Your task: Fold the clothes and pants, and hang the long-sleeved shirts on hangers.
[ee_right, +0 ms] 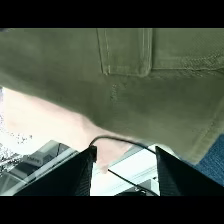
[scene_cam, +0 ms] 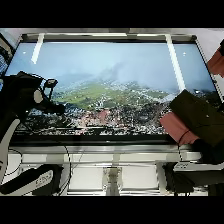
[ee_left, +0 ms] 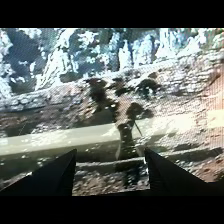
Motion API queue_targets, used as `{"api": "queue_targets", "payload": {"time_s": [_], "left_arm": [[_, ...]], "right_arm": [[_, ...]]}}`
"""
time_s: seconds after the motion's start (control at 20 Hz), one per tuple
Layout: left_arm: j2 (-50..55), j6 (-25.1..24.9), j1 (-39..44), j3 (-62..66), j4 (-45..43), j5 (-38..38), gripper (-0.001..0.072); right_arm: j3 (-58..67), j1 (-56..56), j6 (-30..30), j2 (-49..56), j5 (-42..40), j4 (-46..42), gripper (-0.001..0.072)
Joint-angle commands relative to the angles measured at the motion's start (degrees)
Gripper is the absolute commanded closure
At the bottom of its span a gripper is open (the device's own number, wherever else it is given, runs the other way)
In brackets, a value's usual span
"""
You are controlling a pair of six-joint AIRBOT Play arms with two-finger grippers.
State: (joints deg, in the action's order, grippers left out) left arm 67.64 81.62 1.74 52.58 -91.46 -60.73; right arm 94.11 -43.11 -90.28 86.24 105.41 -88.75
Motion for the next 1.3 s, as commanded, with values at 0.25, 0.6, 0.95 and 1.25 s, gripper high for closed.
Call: {"api": "queue_targets", "payload": {"time_s": [0.25,0.6,0.95,1.25], "left_arm": [[0.00,-0.02,-0.04,0.00,0.00,0.00,0.0218],[0.00,0.00,-0.04,0.00,0.00,0.02,0.0219],[0.00,-0.02,-0.04,0.00,0.00,0.02,0.0219],[0.00,-0.02,-0.04,0.00,0.00,0.02,0.0218]], "right_arm": [[-1.40,9.57,-0.26,-9.84,0.00,12.24,0.0285],[-8.96,48.11,-0.15,-18.58,-14.16,17.53,0.0692],[-30.29,80.96,-2.40,-14.84,-28.28,10.73,0.0692],[-36.85,85.55,-5.73,-13.62,-29.20,11.06,0.0691]]}}
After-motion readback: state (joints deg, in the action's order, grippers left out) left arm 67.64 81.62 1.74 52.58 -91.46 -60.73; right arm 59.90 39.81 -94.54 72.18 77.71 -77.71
